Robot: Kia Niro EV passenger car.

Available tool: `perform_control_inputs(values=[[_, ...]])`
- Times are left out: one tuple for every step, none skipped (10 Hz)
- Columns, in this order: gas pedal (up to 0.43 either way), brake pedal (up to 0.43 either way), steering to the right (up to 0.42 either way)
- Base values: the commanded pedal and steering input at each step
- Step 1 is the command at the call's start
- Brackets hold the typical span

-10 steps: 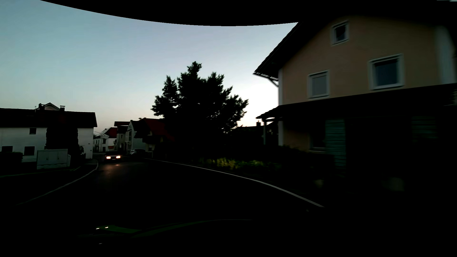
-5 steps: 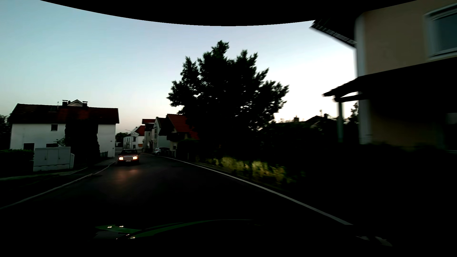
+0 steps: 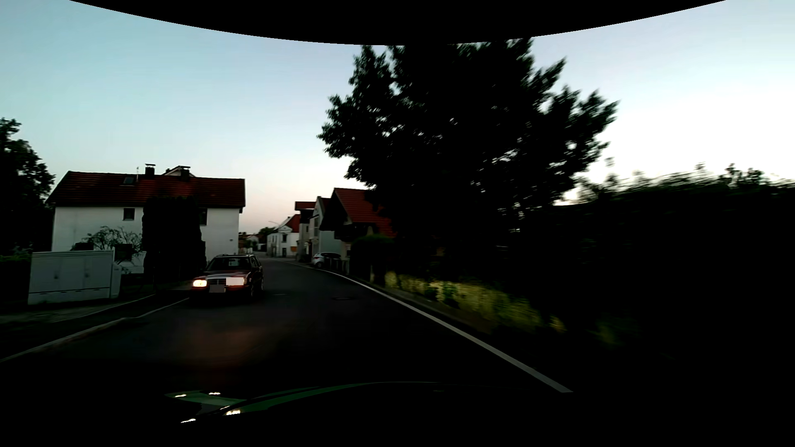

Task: Follow the waypoints while adhering to traffic rules and regulations

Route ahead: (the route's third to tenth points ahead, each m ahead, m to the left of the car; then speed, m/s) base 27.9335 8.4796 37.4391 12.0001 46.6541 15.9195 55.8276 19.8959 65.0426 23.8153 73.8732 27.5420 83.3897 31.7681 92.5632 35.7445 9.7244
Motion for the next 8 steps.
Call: perform_control_inputs(values=[[0.098,0.000,-0.124],[0.098,0.000,-0.121],[0.110,0.000,-0.116],[0.138,0.000,-0.112],[0.150,0.000,-0.104],[0.150,0.000,-0.095],[0.157,0.000,-0.086],[0.157,0.000,-0.080]])
